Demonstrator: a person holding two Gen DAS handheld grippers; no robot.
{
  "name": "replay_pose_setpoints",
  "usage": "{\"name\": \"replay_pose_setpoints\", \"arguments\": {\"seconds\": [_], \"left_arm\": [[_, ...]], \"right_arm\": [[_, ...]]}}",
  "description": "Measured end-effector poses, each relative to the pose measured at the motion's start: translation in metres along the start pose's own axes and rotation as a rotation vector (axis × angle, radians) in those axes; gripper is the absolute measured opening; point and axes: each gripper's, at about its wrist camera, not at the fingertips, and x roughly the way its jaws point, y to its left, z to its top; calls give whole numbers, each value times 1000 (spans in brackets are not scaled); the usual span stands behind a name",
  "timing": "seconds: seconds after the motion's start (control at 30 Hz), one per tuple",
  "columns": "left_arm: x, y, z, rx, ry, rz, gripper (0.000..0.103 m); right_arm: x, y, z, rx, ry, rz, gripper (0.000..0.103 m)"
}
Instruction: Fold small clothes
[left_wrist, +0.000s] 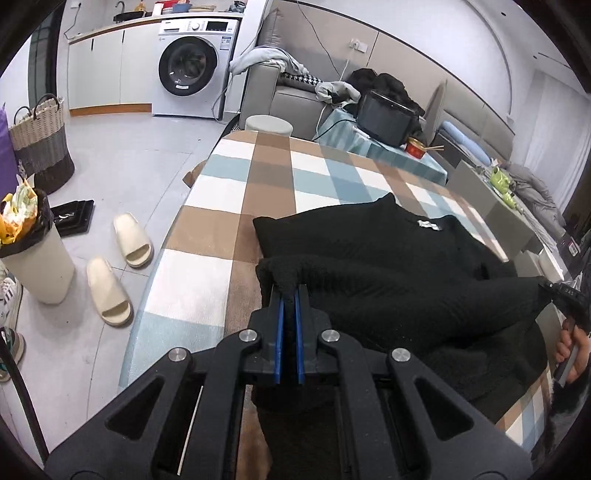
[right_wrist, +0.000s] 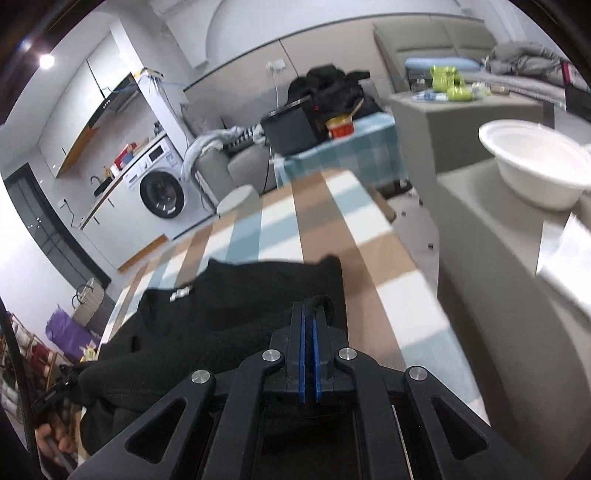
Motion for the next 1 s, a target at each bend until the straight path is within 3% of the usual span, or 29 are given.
{"name": "replay_pose_setpoints", "arguments": {"seconds": [0.1,0.23,0.3,0.33,0.37,0.43,0.47,0.63,0.73,1.0], "left_arm": [[8,-1,8,1,-8,0,3],[24,2,28,-28,-15,-4,3],[34,5,30,-53,12,-9,6],[40,6,29,-61,48,2,15],[42,7,26,-57,83,10,21],[40,9,18,-42,96,18,45],[33,11,9,-34,75,25,48],[17,13,-20,-10,92,52,49],[4,6,-38,17,108,61,50],[-16,-24,-80,99,173,7,52]], "right_arm": [[2,-1,1,25,2,10,3],[8,9,21,43,-58,-21,3],[20,11,29,41,-30,-44,8],[25,10,30,45,3,-41,17],[32,8,30,48,53,-25,33],[32,2,24,57,90,9,47],[28,-1,19,52,95,8,48],[7,-14,-18,0,169,3,51],[-9,-16,-36,-39,194,-2,58],[-27,-8,-83,-160,275,-17,58]]}}
